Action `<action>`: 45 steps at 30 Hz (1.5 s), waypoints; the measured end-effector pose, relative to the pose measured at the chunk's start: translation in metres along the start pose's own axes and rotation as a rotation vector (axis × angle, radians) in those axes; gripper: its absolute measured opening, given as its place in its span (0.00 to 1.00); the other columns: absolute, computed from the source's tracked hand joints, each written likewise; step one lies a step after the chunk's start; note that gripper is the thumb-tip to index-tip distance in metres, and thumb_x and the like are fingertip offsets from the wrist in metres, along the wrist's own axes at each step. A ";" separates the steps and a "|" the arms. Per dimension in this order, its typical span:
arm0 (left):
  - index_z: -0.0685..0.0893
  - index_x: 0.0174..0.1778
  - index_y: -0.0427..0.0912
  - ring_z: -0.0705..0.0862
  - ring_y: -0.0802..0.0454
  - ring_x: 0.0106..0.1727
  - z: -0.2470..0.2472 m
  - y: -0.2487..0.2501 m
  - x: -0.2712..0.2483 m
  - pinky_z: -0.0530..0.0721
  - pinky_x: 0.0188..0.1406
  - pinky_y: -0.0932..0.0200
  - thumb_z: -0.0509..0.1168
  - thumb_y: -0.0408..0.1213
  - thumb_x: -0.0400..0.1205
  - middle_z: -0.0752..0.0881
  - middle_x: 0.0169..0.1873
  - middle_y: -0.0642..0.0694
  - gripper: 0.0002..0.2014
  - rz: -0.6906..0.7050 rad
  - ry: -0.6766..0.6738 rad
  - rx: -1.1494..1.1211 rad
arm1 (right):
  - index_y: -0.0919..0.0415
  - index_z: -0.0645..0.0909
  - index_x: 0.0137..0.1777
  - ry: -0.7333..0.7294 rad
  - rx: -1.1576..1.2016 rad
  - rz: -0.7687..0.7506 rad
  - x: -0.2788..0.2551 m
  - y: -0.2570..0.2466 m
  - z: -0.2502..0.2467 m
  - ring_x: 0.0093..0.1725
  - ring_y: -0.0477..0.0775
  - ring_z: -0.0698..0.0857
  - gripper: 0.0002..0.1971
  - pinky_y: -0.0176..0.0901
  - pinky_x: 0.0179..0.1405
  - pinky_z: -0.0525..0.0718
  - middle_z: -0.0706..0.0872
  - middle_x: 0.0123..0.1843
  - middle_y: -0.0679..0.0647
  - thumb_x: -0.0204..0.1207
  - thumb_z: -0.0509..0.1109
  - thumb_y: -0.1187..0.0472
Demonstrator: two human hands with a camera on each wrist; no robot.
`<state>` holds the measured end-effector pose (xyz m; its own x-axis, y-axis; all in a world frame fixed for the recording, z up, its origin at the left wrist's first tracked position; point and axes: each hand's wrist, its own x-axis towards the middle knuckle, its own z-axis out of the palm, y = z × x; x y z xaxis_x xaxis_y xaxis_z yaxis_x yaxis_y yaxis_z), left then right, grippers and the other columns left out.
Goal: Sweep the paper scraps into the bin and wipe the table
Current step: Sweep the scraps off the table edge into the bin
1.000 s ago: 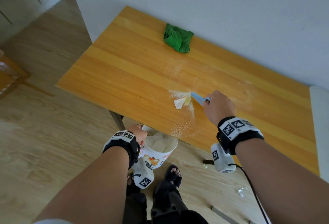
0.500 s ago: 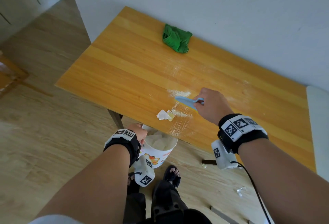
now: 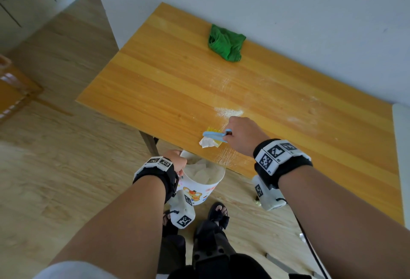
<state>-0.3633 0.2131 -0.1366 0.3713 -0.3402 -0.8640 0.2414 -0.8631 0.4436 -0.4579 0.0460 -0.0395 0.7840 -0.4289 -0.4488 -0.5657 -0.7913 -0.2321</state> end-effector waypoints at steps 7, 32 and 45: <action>0.70 0.79 0.39 0.77 0.46 0.23 0.002 0.000 0.004 0.87 0.58 0.38 0.55 0.27 0.84 0.83 0.27 0.38 0.25 0.007 0.002 0.012 | 0.62 0.84 0.58 -0.105 -0.037 -0.068 -0.004 0.004 0.000 0.43 0.52 0.81 0.12 0.43 0.41 0.80 0.84 0.49 0.54 0.80 0.67 0.58; 0.72 0.78 0.38 0.76 0.54 0.12 0.009 -0.002 0.006 0.89 0.55 0.43 0.57 0.30 0.84 0.85 0.25 0.40 0.24 0.030 0.014 0.027 | 0.60 0.67 0.24 0.005 0.066 0.204 -0.027 0.007 -0.005 0.18 0.48 0.63 0.22 0.35 0.17 0.61 0.67 0.20 0.51 0.83 0.61 0.61; 0.72 0.77 0.33 0.73 0.55 0.06 0.015 0.001 -0.001 0.87 0.47 0.47 0.57 0.25 0.84 0.81 0.13 0.43 0.23 0.023 0.009 0.006 | 0.74 0.83 0.52 0.100 0.146 0.092 -0.033 0.003 -0.020 0.39 0.65 0.83 0.16 0.54 0.37 0.82 0.87 0.49 0.71 0.81 0.66 0.58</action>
<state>-0.3769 0.2067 -0.1391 0.3851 -0.3567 -0.8511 0.2270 -0.8573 0.4620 -0.4805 0.0487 -0.0083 0.7448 -0.5431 -0.3877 -0.6613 -0.6784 -0.3201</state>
